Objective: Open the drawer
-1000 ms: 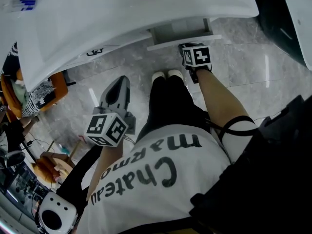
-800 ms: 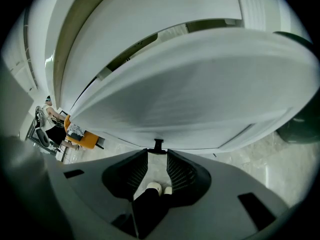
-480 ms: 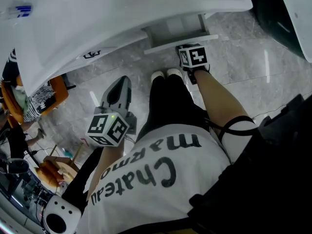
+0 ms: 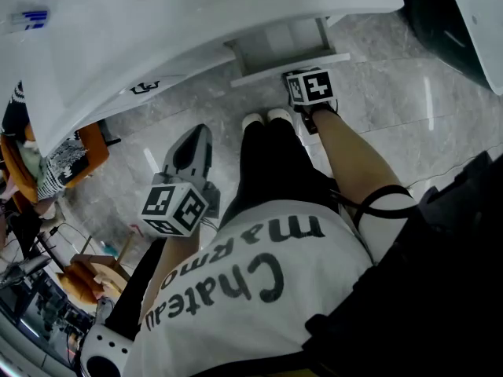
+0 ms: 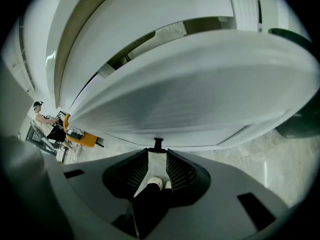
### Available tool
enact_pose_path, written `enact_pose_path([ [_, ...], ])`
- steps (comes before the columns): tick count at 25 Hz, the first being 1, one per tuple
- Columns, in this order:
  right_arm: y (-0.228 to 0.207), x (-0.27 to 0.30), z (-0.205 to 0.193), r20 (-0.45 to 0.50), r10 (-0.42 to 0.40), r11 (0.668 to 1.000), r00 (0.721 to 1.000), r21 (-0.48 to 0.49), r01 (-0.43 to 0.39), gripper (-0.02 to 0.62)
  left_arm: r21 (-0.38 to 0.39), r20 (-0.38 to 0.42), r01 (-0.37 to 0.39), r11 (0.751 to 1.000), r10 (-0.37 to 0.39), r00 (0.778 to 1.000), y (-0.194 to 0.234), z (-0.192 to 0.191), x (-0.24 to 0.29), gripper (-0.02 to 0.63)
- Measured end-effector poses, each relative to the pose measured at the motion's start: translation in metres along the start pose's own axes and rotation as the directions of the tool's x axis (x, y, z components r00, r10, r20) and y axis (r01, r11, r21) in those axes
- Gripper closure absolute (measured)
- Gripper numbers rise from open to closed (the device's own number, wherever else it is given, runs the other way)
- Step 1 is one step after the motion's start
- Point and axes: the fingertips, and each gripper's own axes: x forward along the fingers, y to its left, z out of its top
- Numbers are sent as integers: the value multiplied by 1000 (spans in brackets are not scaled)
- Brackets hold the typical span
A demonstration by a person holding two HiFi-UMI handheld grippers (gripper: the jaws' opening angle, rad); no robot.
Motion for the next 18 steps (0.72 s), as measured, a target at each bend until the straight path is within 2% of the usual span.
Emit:
enact_pose_path([
  [8,0,-1,-10,-63,-13,1000,998,-16,12,484,-7,-4,3,1000,-3,1000,5,-9,-6,601],
  [9,-2,-2,-18,-93,-27,999,995,-27,25,503,-7,-3,6,1000,-6,1000,5,-10,-7,601],
  [10,-5,-3,-31,-128,-42,999,991,-36,37,591,-8,-1,10,1000,-10,1000,4,-10,-7,601],
  [11,-8,-5,-46,-147,-49,999,988,-23,46,590,-8,1,14,1000,-14,1000,4,-11,-8,601],
  [15,-15,-13,-94,-104,-33,981,994,185,52,590,2,0,25,1000,-25,1000,5,-13,-11,601],
  [18,-16,-14,-97,-108,-33,981,994,188,53,589,2,4,27,1000,-27,1000,8,-12,-11,601],
])
